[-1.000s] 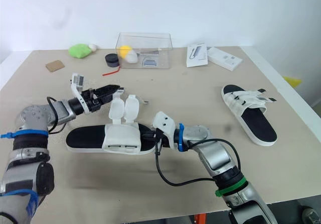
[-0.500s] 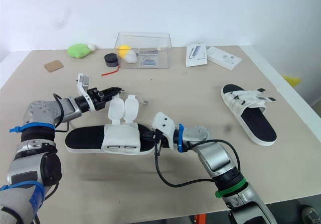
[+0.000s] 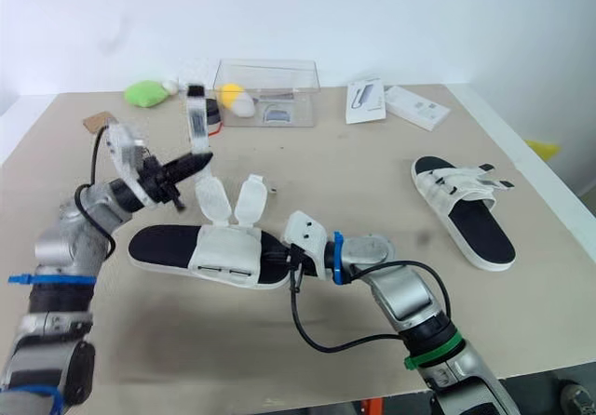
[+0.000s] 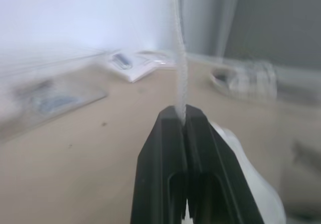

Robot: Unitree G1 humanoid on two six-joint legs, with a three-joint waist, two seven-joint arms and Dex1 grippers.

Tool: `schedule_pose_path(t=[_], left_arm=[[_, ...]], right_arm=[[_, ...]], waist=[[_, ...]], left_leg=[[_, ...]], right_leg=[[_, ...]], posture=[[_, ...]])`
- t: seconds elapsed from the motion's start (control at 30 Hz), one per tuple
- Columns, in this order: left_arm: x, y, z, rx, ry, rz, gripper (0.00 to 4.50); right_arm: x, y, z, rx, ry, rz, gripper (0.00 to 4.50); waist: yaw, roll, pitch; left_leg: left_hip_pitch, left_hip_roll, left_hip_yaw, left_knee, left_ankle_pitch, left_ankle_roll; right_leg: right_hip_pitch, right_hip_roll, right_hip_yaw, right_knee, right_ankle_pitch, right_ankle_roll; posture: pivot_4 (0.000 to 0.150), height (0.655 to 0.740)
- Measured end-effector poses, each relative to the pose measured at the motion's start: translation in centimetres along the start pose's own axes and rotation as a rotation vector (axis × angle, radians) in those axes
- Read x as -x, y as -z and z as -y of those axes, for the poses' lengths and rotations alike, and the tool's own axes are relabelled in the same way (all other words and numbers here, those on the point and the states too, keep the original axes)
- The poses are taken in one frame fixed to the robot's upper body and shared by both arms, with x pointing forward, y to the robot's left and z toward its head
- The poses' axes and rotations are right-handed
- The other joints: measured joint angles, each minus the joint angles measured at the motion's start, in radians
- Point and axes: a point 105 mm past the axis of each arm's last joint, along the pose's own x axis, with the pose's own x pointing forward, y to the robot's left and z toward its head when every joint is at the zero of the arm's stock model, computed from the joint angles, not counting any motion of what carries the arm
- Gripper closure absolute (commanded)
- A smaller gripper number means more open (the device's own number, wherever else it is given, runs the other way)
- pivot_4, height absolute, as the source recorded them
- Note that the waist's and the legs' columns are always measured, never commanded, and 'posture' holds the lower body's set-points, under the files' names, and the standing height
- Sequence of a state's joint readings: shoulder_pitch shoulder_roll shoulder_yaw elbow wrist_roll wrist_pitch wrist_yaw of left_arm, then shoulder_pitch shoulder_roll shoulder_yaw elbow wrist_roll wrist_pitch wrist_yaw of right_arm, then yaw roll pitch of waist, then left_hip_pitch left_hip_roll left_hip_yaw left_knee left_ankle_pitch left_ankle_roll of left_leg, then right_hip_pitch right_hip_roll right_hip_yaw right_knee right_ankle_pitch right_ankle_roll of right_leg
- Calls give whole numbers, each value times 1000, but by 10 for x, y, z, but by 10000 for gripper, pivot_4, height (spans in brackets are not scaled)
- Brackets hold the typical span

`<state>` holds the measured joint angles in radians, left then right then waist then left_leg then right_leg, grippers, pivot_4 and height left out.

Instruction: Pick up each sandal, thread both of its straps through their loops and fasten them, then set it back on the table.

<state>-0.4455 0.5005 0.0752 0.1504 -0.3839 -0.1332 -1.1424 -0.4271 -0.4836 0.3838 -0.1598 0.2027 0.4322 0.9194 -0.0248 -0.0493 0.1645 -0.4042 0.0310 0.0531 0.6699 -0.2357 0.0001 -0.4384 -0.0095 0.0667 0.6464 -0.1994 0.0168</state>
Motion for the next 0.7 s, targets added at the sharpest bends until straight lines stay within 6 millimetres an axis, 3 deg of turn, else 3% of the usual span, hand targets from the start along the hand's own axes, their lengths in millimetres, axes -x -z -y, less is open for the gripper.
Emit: schedule_pose_path(t=[0.07,0.13,0.3,0.47,0.7], left_arm=[[4,4,26,-208,134,12,44321],[10,7,38,-353,201,35,44321],[19,9,45,-716,291,86,44321],[21,13,43,-784,290,92,44321],[34,13,43,-672,249,54,15890]], right_arm=[[2,1,1,12,2,-9,45000],[2,1,2,25,6,-14,45000],[3,2,2,43,9,-22,45000],[2,1,1,48,-1,-21,45000],[0,-2,0,62,-19,-28,45000]], waist=[[3,0,0],[4,0,0],[5,0,-1],[3,0,-1],[-1,0,-1]], left_leg=[[0,0,0,0,0,0],[0,0,0,1,0,0],[0,0,0,1,1,2],[0,0,0,1,0,3],[0,2,-1,1,-1,5]], right_leg=[[0,-2,-1,0,-1,-1],[0,-2,-2,0,-1,0],[1,-4,-3,0,-2,6],[1,-5,-4,0,0,11],[0,-5,-4,0,-1,11]], posture=[[1500,7400],[1500,7400],[1500,7400],[1500,7400],[1500,7400]])
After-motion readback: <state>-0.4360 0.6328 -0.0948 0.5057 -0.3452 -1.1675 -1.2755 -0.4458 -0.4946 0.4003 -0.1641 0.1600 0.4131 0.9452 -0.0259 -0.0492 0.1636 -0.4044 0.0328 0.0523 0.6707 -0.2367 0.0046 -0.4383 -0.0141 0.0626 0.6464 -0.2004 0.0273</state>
